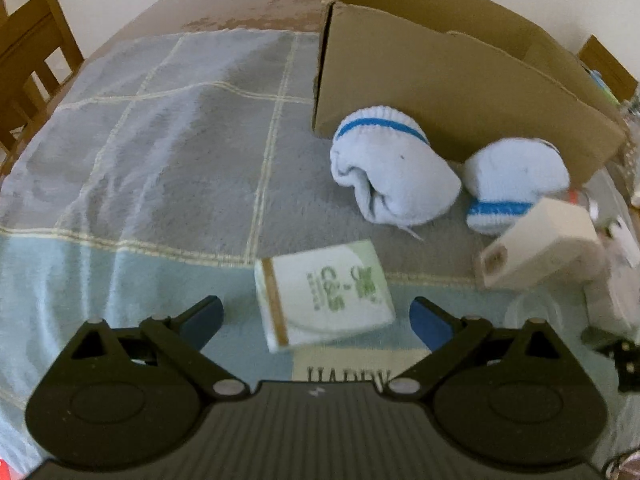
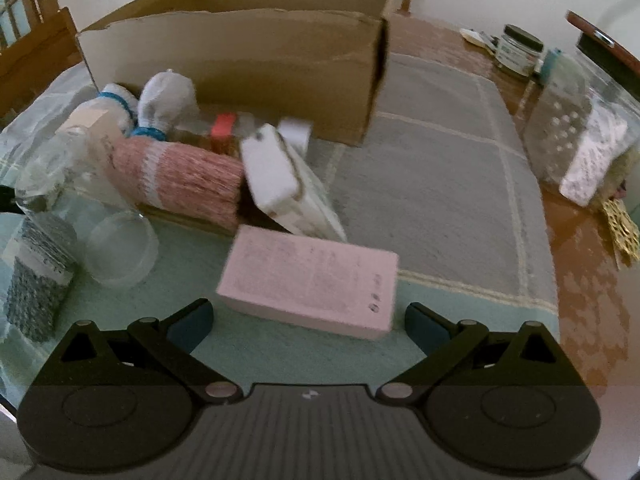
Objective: Organize objects
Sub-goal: 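Grasp the C&S tissue pack with the left gripper while the right grasps the pink box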
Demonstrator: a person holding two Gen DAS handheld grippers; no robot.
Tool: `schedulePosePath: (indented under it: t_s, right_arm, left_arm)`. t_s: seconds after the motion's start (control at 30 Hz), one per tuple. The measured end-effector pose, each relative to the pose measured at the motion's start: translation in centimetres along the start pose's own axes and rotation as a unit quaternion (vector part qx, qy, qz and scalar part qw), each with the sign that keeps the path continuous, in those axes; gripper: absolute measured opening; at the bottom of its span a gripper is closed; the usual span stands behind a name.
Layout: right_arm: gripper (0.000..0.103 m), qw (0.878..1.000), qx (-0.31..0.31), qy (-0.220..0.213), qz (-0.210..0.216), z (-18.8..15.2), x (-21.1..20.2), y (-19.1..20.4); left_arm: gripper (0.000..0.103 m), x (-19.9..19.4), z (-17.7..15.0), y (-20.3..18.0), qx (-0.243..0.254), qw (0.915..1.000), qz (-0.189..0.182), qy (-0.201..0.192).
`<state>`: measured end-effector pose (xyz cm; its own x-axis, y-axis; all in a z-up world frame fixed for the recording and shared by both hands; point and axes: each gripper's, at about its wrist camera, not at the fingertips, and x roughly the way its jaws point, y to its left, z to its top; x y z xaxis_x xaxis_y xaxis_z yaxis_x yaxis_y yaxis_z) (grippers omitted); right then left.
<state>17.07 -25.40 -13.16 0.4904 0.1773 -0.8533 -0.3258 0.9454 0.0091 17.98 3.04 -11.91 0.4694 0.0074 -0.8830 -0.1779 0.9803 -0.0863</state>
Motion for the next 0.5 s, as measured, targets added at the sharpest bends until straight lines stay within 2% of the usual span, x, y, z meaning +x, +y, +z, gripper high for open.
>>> schedulePosePath:
  t_s: [0.13,0.27,0.5]
  right_arm:
    - [0.103,1.0,-0.006,-0.002,0.002,0.6,0.4,0.5]
    - [0.103,1.0,-0.003,0.0,-0.004,1.0,0.6,0.5]
    - [0.103,1.0,0.006,0.006,-0.011,1.0,0.7,-0.1]
  left_arm:
    - [0.099,0.3,-0.1,-0.2,-0.003,0.9998,0.017,-0.004]
    - [0.099,0.3,-1.0,0.1,0.015,0.9988,0.046,-0.001]
    - [0.095,0.2,-0.8,0.2,0.026,0.9982,0.053,-0.012]
